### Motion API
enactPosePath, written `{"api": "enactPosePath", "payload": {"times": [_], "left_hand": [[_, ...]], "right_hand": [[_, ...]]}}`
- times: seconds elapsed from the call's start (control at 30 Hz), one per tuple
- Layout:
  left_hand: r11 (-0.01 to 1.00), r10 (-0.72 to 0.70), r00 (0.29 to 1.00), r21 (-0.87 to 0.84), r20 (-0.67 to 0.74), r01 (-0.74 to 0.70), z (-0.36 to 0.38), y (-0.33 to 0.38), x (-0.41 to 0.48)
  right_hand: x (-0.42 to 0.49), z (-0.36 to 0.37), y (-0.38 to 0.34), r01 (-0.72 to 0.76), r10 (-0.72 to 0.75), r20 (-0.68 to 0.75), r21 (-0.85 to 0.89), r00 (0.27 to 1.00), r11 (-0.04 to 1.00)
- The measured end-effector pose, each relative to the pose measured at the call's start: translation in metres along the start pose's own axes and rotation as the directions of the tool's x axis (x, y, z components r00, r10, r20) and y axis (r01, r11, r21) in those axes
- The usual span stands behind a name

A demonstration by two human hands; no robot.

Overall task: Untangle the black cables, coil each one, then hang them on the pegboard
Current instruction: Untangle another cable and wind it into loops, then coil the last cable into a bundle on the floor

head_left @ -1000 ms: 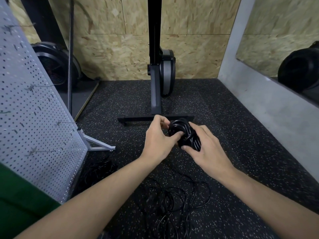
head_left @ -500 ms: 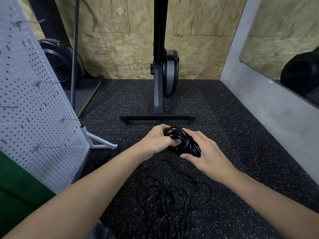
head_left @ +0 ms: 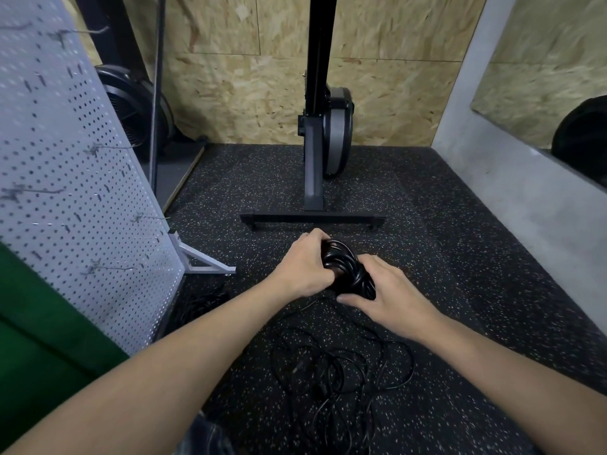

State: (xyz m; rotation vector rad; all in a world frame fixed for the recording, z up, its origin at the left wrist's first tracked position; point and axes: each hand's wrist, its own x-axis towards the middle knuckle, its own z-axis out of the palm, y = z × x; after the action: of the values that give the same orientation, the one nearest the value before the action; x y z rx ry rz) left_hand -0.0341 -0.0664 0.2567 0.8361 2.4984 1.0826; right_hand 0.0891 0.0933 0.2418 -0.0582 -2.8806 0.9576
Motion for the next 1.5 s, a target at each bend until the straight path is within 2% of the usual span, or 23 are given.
{"api": "enactPosePath", "payload": {"times": [0.13, 0.2, 0.33, 0.4, 0.53, 0.7, 0.8, 0.87, 0.93, 1.03, 1.17, 1.43, 1.5], "left_hand": [[0.998, 0.011, 0.995, 0.067, -0.094, -0.004, -0.015, -0.011, -0.009], [0.993, -0.008, 0.996, 0.118, -0.088, 0.018, -0.026, -0.023, -0.012], [0.992, -0.11, 0.984, 0.07, 0.142, 0.101, -0.056, -0.056, -0.023], [0.994, -0.067, 0.976, 0.1, 0.205, 0.047, -0.066, -0.072, -0.03], [0.945, 0.107, 0.972, 0.284, 0.207, -0.164, -0.067, -0.092, -0.037], [0.863, 0.111, 0.976, 0.469, 0.185, -0.187, -0.082, -0.105, -0.035], [0.815, 0.05, 0.991, 0.569, 0.122, -0.111, -0.092, -0.109, -0.033], [0.805, -0.023, 0.998, 0.593, 0.06, -0.017, -0.093, -0.118, -0.032], [0.818, -0.118, 0.993, 0.566, -0.003, 0.099, -0.091, -0.129, -0.031], [0.822, -0.258, 0.964, 0.512, -0.059, 0.251, -0.088, -0.149, -0.028], [0.833, -0.355, 0.929, 0.414, -0.107, 0.366, -0.071, -0.179, -0.019], [0.83, -0.487, 0.863, 0.237, -0.136, 0.506, 0.044, -0.264, -0.008], [0.812, -0.512, 0.851, 0.256, -0.117, 0.524, 0.072, -0.283, -0.005]], "right_hand": [[0.023, 0.004, -0.009, 0.038, -0.039, 0.075, 0.009, 0.996, 0.999], [0.034, 0.011, -0.013, 0.068, -0.072, 0.125, 0.035, 0.99, 0.997], [0.055, 0.029, -0.018, 0.09, -0.096, 0.225, 0.037, 0.97, 0.995], [0.066, 0.036, -0.017, 0.104, -0.107, 0.282, 0.027, 0.953, 0.994], [0.082, 0.054, -0.021, 0.135, -0.136, 0.393, 0.029, 0.909, 0.99], [0.102, 0.077, -0.03, 0.185, -0.157, 0.409, -0.029, 0.899, 0.982], [0.112, 0.09, -0.036, 0.213, -0.166, 0.344, -0.103, 0.924, 0.972], [0.117, 0.097, -0.036, 0.153, -0.109, 0.288, -0.135, 0.951, 0.979], [0.119, 0.103, -0.03, 0.067, -0.013, 0.291, -0.177, 0.957, 0.982], [0.119, 0.113, -0.017, 0.002, 0.132, 0.421, -0.302, 0.897, 0.953], [0.124, 0.128, 0.0, 0.066, 0.183, 0.497, -0.442, 0.848, 0.895], [0.108, 0.171, 0.058, 0.034, 0.255, 0.558, -0.454, 0.79, 0.89], [0.1, 0.175, 0.078, 0.005, 0.266, 0.549, -0.442, 0.792, 0.897]]}}
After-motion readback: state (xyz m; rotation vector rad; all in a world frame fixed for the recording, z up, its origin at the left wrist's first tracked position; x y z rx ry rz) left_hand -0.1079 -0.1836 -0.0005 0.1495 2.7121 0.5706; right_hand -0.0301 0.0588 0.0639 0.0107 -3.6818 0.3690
